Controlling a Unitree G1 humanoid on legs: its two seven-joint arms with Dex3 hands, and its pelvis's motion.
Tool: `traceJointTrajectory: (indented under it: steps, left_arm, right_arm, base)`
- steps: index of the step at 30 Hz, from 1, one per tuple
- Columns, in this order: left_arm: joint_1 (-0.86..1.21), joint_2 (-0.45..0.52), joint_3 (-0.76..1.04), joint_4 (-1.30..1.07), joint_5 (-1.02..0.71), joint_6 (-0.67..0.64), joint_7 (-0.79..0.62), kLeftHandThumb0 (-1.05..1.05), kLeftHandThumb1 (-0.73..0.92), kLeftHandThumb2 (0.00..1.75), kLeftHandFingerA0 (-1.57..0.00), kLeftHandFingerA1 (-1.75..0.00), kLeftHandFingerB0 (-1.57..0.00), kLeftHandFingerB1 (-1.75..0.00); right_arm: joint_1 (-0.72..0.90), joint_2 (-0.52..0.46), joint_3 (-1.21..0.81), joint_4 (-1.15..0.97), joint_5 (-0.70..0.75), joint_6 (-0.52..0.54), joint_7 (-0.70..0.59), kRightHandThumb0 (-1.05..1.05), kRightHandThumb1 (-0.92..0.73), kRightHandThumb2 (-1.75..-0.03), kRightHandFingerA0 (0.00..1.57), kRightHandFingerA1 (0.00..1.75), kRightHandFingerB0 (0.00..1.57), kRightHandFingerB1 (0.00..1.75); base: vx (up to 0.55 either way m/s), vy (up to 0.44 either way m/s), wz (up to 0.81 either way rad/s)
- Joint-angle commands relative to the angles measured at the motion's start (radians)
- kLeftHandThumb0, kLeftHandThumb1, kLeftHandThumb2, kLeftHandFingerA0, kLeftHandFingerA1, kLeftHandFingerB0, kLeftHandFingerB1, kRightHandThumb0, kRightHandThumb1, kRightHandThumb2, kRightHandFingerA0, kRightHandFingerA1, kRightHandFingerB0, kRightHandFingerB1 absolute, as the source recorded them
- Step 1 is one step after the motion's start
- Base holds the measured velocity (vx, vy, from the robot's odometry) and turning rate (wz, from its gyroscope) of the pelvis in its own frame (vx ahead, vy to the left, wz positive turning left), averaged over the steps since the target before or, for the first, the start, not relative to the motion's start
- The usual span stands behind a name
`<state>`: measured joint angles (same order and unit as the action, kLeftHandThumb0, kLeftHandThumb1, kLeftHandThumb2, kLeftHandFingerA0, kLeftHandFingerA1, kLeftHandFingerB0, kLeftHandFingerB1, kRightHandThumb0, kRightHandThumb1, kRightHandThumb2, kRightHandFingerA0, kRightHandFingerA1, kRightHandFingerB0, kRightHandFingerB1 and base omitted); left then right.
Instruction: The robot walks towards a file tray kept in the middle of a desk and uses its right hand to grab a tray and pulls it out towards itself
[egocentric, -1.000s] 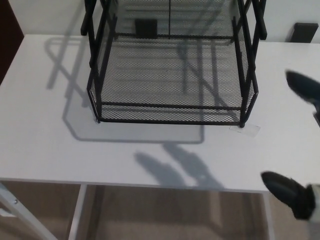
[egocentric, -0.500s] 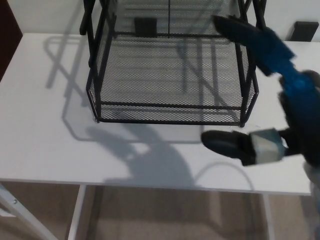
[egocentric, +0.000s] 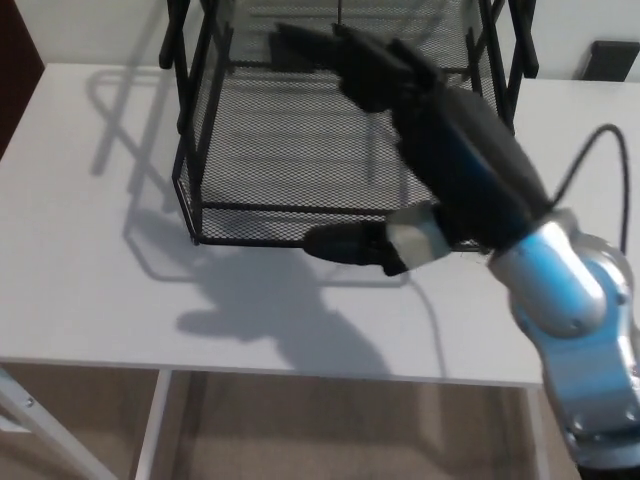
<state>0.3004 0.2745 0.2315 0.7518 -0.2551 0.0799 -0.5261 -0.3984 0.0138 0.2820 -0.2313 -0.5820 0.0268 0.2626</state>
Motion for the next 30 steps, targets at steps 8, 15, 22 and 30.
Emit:
traceJointTrajectory:
  steps: [8, 15, 22, 30]
  left_arm:
    - [0.002, 0.045, -0.033, -0.05, 0.056, -0.022, 0.019, -0.43, 0.39, 0.57, -0.48, -0.42, -0.3, -0.42]
    - [0.005, 0.051, -0.034, -0.074, 0.033, -0.004, -0.015, -0.36, 0.36, 0.58, -0.54, -0.43, -0.28, -0.44]
    - [-0.008, 0.053, -0.039, -0.059, 0.044, -0.01, -0.002, -0.44, 0.29, 0.7, -0.53, -0.55, -0.25, -0.5]
    - [-0.012, 0.052, -0.039, -0.053, 0.045, -0.012, 0.001, -0.43, 0.27, 0.68, -0.59, -0.56, -0.29, -0.51]
  right_arm:
    - [-0.236, 0.012, 0.383, 0.411, -0.739, 0.5, 0.143, -0.76, -0.45, -0.8, 0.0, 0.0, 0.0, 0.02]
    - [-0.217, 0.016, 0.423, 0.434, -0.741, 0.55, 0.165, -0.78, -0.46, -0.79, 0.0, 0.0, 0.0, 0.0]
    - [-0.207, 0.02, 0.471, 0.488, -0.855, 0.629, 0.037, -0.81, -0.49, -0.81, 0.0, 0.02, 0.0, 0.0]
    - [-0.199, 0.038, 0.514, 0.503, -0.929, 0.671, -0.045, -0.8, -0.47, -0.83, 0.0, 0.0, 0.0, 0.02]
  base:
    - [0.0, 0.0, 0.0]
    - [0.0, 0.0, 0.0]
    - [0.0, 0.0, 0.0]
    - [0.0, 0.0, 0.0]
